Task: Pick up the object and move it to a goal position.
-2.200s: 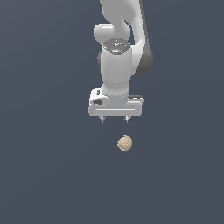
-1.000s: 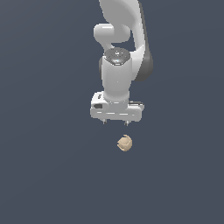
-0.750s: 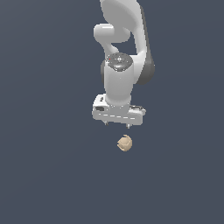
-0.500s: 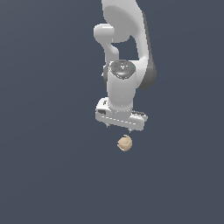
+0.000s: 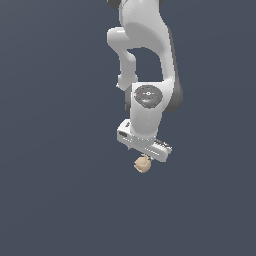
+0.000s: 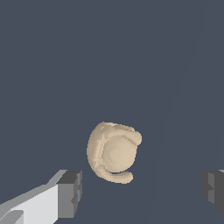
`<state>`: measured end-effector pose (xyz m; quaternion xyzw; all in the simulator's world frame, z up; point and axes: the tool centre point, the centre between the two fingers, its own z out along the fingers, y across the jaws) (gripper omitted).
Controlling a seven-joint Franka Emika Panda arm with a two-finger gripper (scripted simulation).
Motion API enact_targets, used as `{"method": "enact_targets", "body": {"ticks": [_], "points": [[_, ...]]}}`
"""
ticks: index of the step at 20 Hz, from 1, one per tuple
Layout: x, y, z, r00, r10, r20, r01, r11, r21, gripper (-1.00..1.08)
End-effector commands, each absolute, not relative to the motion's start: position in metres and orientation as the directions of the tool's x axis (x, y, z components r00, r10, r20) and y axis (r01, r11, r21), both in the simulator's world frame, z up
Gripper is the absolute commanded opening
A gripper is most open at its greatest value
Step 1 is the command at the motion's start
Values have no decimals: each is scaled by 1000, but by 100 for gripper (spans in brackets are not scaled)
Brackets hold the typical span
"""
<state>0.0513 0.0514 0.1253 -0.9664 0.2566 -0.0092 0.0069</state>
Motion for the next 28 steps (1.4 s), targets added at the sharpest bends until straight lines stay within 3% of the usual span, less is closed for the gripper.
{"method": "enact_targets", "body": {"ticks": [1, 12, 22, 28], "points": [[54, 56, 117, 839, -545, 10, -544, -839, -15, 100], [60, 70, 94, 748, -664, 1, -664, -748, -2, 100], [60, 71, 87, 736, -677, 0, -677, -736, 0, 100], [59, 71, 60, 734, -679, 0, -679, -734, 0, 100]]}}
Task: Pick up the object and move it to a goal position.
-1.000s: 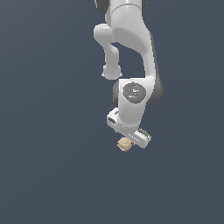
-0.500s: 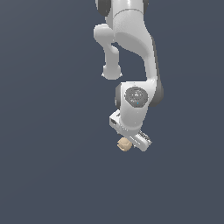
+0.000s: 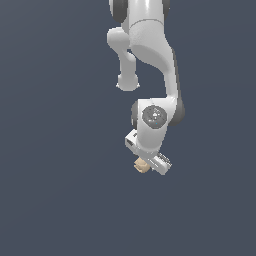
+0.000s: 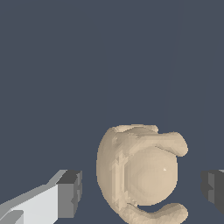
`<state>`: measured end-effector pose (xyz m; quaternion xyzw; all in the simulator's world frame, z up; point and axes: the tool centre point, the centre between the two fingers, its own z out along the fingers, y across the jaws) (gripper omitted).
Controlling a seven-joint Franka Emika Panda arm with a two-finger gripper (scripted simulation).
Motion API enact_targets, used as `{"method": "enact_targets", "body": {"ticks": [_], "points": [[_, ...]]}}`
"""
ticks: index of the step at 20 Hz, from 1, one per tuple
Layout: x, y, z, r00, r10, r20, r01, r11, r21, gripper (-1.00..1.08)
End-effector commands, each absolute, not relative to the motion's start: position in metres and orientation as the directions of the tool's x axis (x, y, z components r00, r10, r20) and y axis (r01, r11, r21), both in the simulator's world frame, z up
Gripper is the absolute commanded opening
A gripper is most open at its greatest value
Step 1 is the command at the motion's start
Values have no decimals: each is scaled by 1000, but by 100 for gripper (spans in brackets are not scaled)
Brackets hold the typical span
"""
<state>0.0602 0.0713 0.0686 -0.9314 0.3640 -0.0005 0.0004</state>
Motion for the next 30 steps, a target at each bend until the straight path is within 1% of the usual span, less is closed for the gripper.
{"method": "enact_targets", "body": {"ticks": [1, 5, 9, 10, 23, 30], "points": [[59, 71, 54, 734, -679, 0, -679, -734, 0, 100], [59, 71, 41, 733, -680, 0, -680, -733, 0, 100], [61, 71, 40, 733, -680, 0, -680, -733, 0, 100], [61, 71, 40, 733, -680, 0, -680, -733, 0, -100], [60, 72, 43, 733, -680, 0, -680, -733, 0, -100], [59, 81, 73, 733, -680, 0, -680, -733, 0, -100]]}}
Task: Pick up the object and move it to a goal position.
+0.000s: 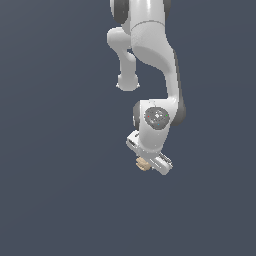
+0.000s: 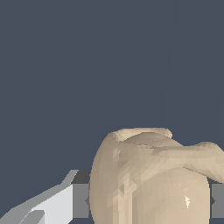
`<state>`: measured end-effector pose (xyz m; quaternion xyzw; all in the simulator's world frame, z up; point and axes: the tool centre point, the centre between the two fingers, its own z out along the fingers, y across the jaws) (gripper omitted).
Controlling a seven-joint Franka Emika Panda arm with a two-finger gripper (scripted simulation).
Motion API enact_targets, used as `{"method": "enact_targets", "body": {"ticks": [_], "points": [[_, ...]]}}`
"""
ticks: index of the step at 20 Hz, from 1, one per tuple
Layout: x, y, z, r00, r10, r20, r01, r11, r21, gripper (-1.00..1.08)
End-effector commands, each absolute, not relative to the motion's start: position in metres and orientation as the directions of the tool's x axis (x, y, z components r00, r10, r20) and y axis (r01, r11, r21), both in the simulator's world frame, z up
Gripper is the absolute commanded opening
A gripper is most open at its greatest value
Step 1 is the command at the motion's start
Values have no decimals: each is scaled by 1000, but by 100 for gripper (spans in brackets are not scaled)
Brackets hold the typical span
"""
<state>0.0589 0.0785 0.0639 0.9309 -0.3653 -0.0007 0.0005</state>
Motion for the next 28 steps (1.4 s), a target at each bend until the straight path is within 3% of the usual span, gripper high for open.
{"method": "enact_targets", "body": {"ticks": [1, 28], "points": [[59, 84, 80, 733, -680, 0, -680, -733, 0, -100], [53, 171, 366, 733, -681, 1, -681, -733, 1, -100]]}}
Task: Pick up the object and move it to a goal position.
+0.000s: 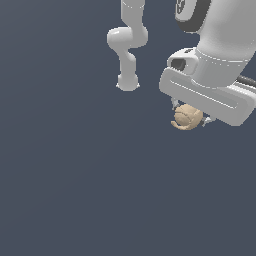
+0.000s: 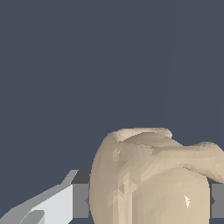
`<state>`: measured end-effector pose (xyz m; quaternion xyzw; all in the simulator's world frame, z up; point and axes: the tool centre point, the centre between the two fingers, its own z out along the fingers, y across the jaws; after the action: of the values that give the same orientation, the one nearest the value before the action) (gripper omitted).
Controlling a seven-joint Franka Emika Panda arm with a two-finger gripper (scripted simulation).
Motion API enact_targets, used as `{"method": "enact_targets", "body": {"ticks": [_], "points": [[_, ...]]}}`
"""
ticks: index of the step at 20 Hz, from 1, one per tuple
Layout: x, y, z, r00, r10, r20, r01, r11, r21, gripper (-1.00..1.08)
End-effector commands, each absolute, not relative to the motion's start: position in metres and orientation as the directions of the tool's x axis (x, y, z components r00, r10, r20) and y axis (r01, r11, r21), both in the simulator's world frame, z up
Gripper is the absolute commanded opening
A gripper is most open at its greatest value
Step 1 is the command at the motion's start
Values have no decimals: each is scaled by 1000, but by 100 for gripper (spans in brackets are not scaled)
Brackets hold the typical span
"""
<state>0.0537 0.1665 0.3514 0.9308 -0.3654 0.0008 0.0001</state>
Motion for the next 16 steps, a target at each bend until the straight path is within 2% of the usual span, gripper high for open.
{"method": "enact_targets", "body": {"ticks": [1, 8, 16], "points": [[53, 174, 374, 733, -680, 1, -680, -733, 0, -100], [55, 188, 417, 733, -680, 0, -680, -733, 0, -100], [57, 195, 440, 734, -680, 0, -680, -734, 0, -100]]}}
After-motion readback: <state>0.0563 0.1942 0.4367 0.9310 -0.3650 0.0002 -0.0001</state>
